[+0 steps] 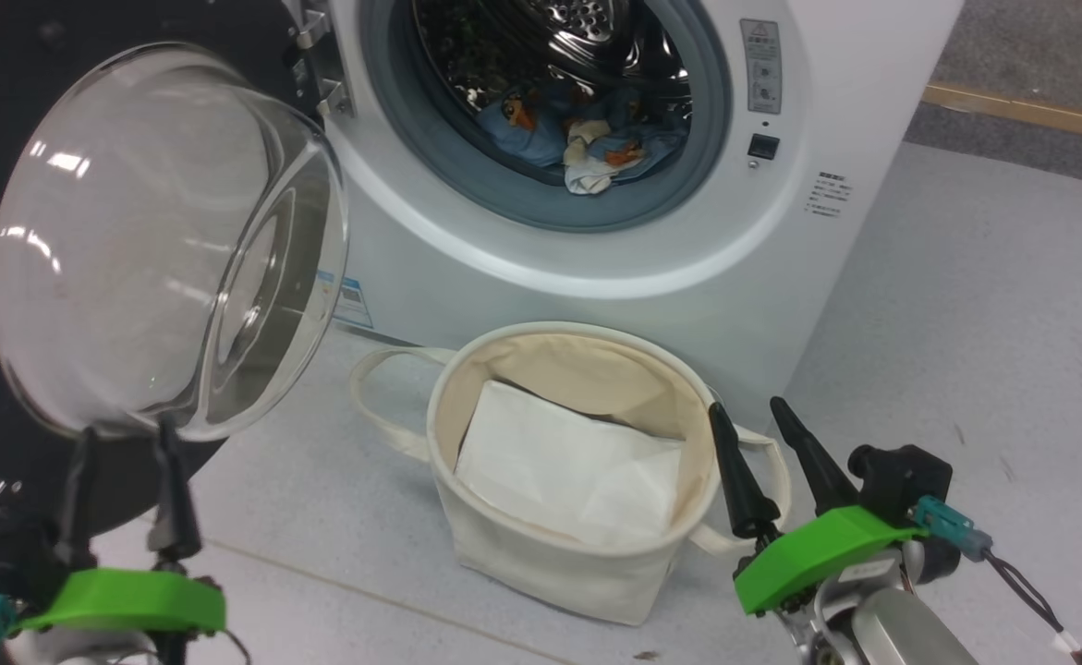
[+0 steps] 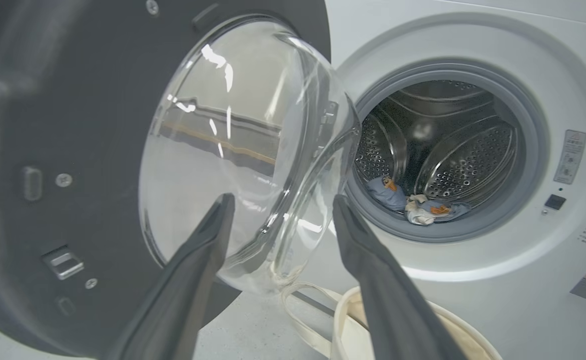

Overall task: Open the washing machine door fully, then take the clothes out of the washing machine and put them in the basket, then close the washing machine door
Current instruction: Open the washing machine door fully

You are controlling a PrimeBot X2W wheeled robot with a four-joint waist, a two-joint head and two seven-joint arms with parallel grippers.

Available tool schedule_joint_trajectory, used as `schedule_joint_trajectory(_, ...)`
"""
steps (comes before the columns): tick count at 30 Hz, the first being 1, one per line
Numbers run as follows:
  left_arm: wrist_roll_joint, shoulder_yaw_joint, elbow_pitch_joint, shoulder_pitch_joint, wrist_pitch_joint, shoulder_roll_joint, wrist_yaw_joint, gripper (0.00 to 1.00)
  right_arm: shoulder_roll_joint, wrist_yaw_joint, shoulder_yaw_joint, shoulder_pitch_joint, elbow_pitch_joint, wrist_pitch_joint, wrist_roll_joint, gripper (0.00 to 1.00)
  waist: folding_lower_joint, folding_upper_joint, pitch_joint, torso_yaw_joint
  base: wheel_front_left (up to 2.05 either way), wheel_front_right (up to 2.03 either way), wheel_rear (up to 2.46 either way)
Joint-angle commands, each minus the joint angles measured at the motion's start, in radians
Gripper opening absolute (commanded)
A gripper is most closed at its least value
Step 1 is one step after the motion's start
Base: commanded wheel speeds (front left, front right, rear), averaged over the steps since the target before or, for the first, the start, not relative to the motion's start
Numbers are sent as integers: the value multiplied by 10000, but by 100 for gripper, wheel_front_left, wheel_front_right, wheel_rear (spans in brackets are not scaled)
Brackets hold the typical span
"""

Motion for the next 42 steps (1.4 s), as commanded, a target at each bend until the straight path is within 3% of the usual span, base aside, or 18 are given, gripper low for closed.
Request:
schedule_joint_trajectory(1,7,118,-779,-251,58,130,-233,100,128,73,184,-296,-386,-83,37,100,0,-1,55,-134,0,0,0)
schedule_joint_trajectory(9,-331,-542,-1878,205,172,18,-1130,100,182,73,138,-452,-439,-138,-57,100,0,-1,246,-932,0,0,0)
schedule_joint_trajectory(17,-368,-784,-2203,471,350,24,-1162,100,223,73,11,-649,-533,-196,-153,100,0,-1,530,-2388,0,0,0)
schedule_joint_trajectory(22,-406,-737,-2250,652,386,118,-1118,100,228,73,0,-819,-564,-295,-114,100,0,-1,627,-2942,0,0,0)
schedule_joint_trajectory(42,-442,-946,-2049,636,466,94,-986,100,76,73,25,-817,-472,-404,-106,100,0,-1,453,-2961,9,-12,3)
